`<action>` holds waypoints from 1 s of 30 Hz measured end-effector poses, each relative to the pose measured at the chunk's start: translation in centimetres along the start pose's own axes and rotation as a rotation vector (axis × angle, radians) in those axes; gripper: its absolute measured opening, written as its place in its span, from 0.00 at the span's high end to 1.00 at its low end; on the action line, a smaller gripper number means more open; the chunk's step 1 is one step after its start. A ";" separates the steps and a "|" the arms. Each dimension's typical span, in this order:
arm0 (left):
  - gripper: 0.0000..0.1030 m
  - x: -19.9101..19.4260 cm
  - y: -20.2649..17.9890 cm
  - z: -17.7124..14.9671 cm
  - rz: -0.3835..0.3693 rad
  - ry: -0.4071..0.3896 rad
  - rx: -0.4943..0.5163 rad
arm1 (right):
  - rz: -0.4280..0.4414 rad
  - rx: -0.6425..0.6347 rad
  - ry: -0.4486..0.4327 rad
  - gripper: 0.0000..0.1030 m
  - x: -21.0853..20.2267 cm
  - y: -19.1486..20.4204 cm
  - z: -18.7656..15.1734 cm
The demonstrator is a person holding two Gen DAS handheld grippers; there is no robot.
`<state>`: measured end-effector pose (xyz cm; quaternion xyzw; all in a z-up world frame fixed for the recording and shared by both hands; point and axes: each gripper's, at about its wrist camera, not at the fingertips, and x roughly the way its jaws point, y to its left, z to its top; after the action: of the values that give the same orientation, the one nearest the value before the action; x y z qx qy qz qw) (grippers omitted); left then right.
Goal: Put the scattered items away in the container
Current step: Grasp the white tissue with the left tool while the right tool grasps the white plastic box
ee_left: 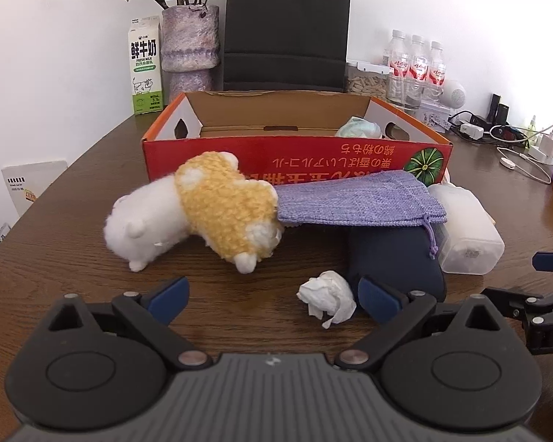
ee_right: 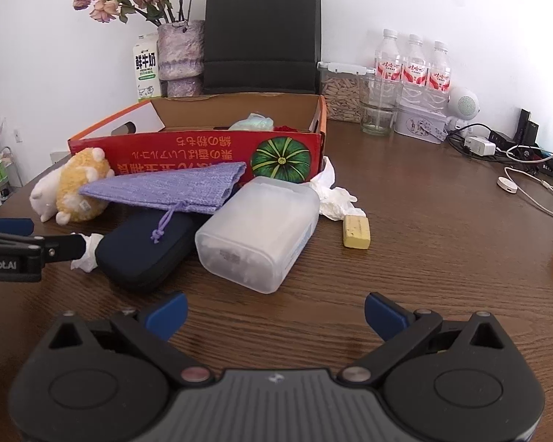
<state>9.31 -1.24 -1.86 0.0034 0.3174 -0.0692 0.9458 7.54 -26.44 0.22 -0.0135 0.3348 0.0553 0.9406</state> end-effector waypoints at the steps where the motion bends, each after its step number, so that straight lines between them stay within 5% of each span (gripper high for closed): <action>1: 0.12 0.2 0.0 0.0 -0.021 0.004 -0.007 | -0.002 0.001 0.003 0.00 0.0 -0.1 -0.1; 5: 0.23 0.5 -0.3 0.1 -0.053 0.011 -0.008 | -0.002 -0.004 0.010 0.00 0.3 -0.1 0.0; 12: 0.65 0.7 -0.6 0.0 -0.125 0.029 -0.004 | 0.005 -0.023 -0.018 0.00 0.5 0.4 1.2; 17: 0.67 1.2 -0.5 -0.1 -0.151 0.045 -0.035 | -0.005 -0.028 -0.029 0.00 0.9 0.7 2.1; 19: 0.81 1.4 -0.5 0.0 -0.168 0.049 -0.039 | -0.017 -0.029 -0.027 0.00 1.3 0.9 2.5; 30: 0.83 0.7 0.6 0.2 -0.159 0.028 -0.077 | -0.093 -0.026 -0.009 0.01 4.3 2.2 4.3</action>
<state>10.04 -0.69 -2.17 -0.0573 0.3321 -0.1317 0.9323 13.28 -23.59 0.85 -0.0412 0.3287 0.0158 0.9434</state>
